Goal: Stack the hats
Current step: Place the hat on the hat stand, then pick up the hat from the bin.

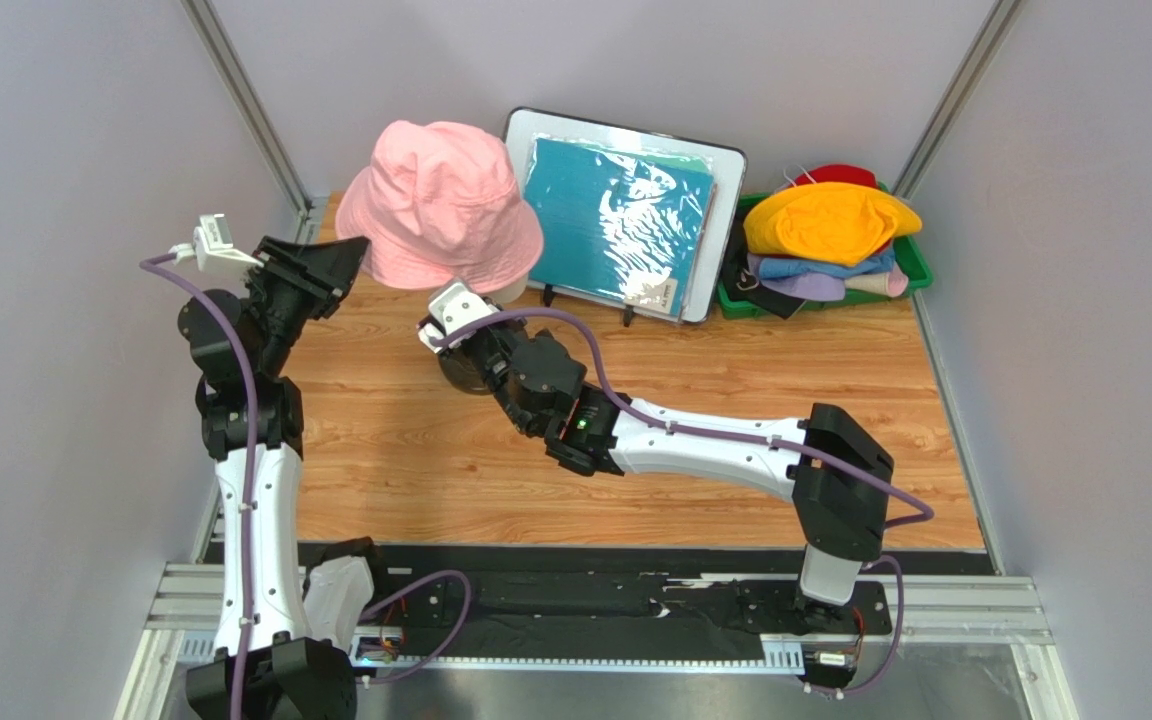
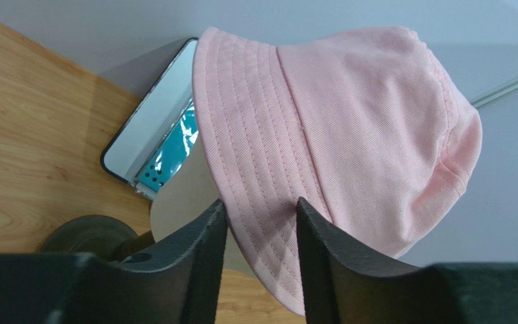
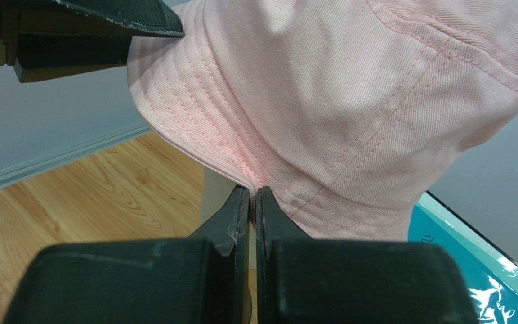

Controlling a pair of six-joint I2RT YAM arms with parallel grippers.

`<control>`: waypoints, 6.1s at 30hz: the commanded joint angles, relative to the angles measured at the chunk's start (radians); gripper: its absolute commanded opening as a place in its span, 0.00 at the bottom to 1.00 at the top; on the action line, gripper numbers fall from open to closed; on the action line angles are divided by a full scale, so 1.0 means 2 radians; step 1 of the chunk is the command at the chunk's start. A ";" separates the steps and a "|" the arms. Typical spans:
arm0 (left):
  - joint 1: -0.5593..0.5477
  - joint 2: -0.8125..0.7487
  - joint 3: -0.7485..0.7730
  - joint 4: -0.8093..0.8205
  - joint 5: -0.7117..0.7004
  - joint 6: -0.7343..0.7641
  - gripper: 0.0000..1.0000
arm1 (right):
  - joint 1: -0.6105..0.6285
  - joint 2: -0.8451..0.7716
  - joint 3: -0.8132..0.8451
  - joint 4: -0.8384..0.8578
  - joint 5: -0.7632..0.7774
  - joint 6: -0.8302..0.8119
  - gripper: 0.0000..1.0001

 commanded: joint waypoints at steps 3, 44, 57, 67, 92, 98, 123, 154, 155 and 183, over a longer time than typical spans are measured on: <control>0.004 0.004 0.002 0.072 -0.009 -0.025 0.29 | 0.004 -0.010 0.007 -0.056 -0.026 0.039 0.00; -0.058 0.176 0.147 -0.150 -0.032 0.167 0.00 | -0.168 -0.234 -0.009 -0.330 -0.329 0.353 0.82; -0.079 0.286 0.242 -0.189 -0.012 0.245 0.00 | -0.350 -0.117 0.047 -0.230 -0.564 0.529 0.78; -0.082 0.297 0.228 -0.189 -0.008 0.256 0.00 | -0.350 -0.048 -0.002 -0.066 -0.624 0.617 0.78; -0.082 0.311 0.232 -0.193 0.019 0.269 0.00 | -0.350 0.084 0.018 0.192 -0.679 0.824 0.00; -0.083 0.318 0.232 -0.193 0.019 0.270 0.00 | -0.341 0.060 -0.021 0.099 -0.644 0.745 0.00; -0.103 0.330 0.259 -0.248 0.003 0.281 0.18 | -0.278 -0.044 -0.108 -0.074 -0.518 0.635 0.00; -0.112 0.021 0.140 -0.348 -0.265 0.407 0.94 | -0.483 -0.366 -0.098 -0.545 -0.129 0.405 1.00; -0.114 0.008 0.119 -0.341 -0.247 0.406 0.94 | -0.493 -0.351 -0.079 -0.566 -0.113 0.399 1.00; -0.191 -0.006 0.086 -0.358 -0.256 0.422 0.89 | -0.681 -0.007 0.061 -0.450 -0.156 0.553 0.80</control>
